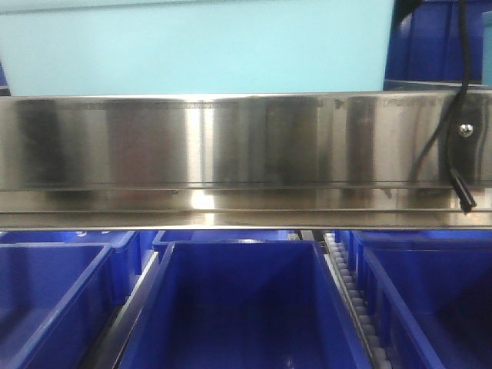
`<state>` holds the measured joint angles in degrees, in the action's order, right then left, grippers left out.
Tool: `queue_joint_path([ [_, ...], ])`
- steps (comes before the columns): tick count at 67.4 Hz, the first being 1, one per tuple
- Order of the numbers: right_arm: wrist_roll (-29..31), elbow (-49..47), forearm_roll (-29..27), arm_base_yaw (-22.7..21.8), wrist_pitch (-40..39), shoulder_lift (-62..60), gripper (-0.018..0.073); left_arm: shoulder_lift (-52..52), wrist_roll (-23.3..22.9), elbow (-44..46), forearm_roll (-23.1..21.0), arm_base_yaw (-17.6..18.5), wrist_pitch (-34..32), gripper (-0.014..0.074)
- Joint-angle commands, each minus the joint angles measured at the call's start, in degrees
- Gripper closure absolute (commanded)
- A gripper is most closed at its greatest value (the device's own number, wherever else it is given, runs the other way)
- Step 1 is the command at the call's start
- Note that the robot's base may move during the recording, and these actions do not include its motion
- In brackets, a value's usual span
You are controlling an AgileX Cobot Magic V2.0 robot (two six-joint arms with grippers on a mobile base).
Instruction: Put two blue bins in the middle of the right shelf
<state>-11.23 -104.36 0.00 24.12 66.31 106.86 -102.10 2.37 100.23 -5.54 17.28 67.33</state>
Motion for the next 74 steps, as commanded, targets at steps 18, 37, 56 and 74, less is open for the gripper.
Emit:
queue_joint_path([
  [18,-0.8,-0.2,0.8,-0.1,2.3,-0.7,0.0712,0.5,-0.1,0.6,-0.3,0.4,0.5,0.0707],
  [37,-0.8,-0.2,0.9,-0.1,1.3,-6.6,0.0712,5.5,-1.2,2.8,-0.5,0.6,1.6,0.0707],
  [56,-0.8,-2.5,1.5,-0.1,-1.3,-13.8,0.0712,8.9,-2.4,13.1,-0.7,2.9,2.6,0.0707],
  [74,-0.8,-12.7,1.5,-0.1,0.9,-14.5,0.0712,9.0,-6.0,17.7,-0.7,4.1,2.6,0.0707],
])
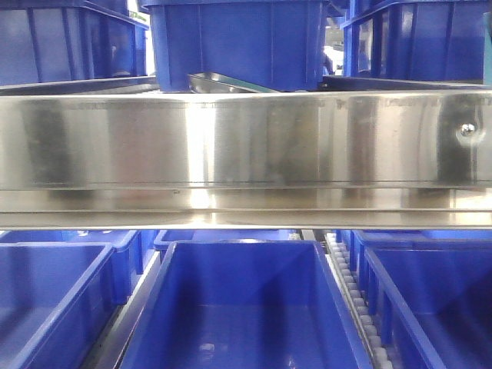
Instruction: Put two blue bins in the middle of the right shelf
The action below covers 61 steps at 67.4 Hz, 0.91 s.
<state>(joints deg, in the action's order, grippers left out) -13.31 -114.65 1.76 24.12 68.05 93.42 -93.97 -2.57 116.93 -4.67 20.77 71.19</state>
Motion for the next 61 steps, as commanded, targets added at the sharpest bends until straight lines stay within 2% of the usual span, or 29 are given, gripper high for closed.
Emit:
queue_joint_path([
  [1,1.3,-2.5,-0.3,-0.1,-0.7,-1.0,0.0712,0.8,-1.0,1.0,-1.5,0.6,-1.2,0.0707],
  [40,1.3,-2.6,-0.3,-0.1,-0.8,-0.8,0.0712,0.8,-1.0,1.0,1.3,0.6,-1.2,0.0707],
  [61,1.3,-2.6,-0.3,-0.1,-0.8,-0.8,0.0712,0.8,-1.0,1.0,1.3,0.6,-1.8,0.0707],
])
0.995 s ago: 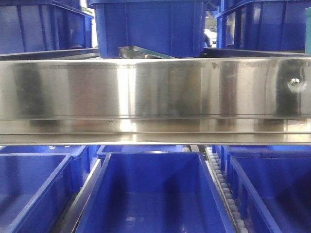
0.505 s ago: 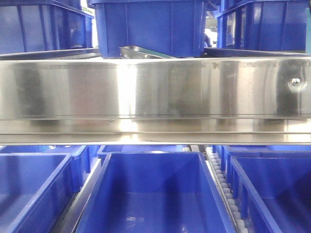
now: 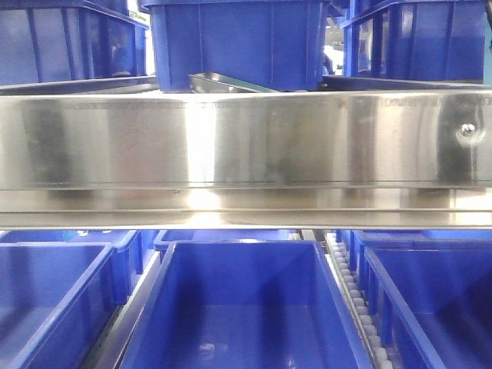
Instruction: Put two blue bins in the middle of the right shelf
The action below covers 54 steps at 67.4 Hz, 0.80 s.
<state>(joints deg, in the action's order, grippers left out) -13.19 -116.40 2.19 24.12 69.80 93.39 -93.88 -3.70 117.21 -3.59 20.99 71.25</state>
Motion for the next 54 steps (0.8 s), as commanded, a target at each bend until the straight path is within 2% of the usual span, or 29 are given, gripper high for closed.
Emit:
queue_joint_path([
  [1,1.2,-0.9,-0.7,-0.1,-2.6,-0.7,0.0712,0.7,0.1,0.7,0.2,0.4,-2.2,0.0707],
  [21,1.2,-0.9,-0.7,-0.1,-2.6,-0.7,0.0712,0.7,0.1,0.7,0.2,0.4,-6.9,0.0707],
  [54,1.2,-0.9,-0.7,-0.1,-2.6,-0.7,0.0712,0.7,0.1,0.7,0.2,0.4,-18.6,0.0707],
])
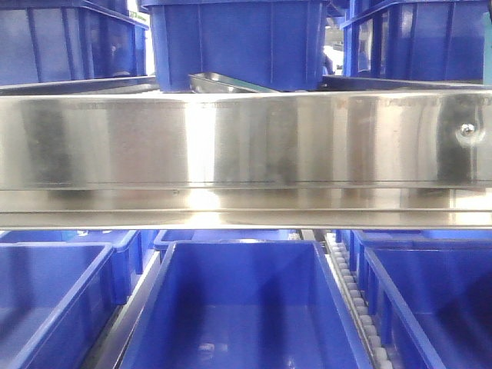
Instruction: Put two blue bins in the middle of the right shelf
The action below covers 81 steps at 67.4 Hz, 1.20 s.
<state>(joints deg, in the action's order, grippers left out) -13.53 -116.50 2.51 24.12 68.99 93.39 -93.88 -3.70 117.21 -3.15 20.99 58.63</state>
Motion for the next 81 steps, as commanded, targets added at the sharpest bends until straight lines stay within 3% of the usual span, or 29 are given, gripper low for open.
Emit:
queue_joint_path([
  [1,1.5,-0.8,-1.0,-0.1,-1.7,-0.7,0.0712,0.7,0.1,0.7,-0.2,0.4,-6.2,0.0707],
  [33,1.5,-0.8,-1.0,-0.1,-1.7,-0.7,0.0712,0.7,0.1,0.7,-0.2,0.4,-14.8,0.0707],
  [81,1.5,-0.8,-1.0,-0.1,-1.7,-0.7,0.0712,0.7,0.1,0.7,-0.2,0.4,-14.8,0.0707],
])
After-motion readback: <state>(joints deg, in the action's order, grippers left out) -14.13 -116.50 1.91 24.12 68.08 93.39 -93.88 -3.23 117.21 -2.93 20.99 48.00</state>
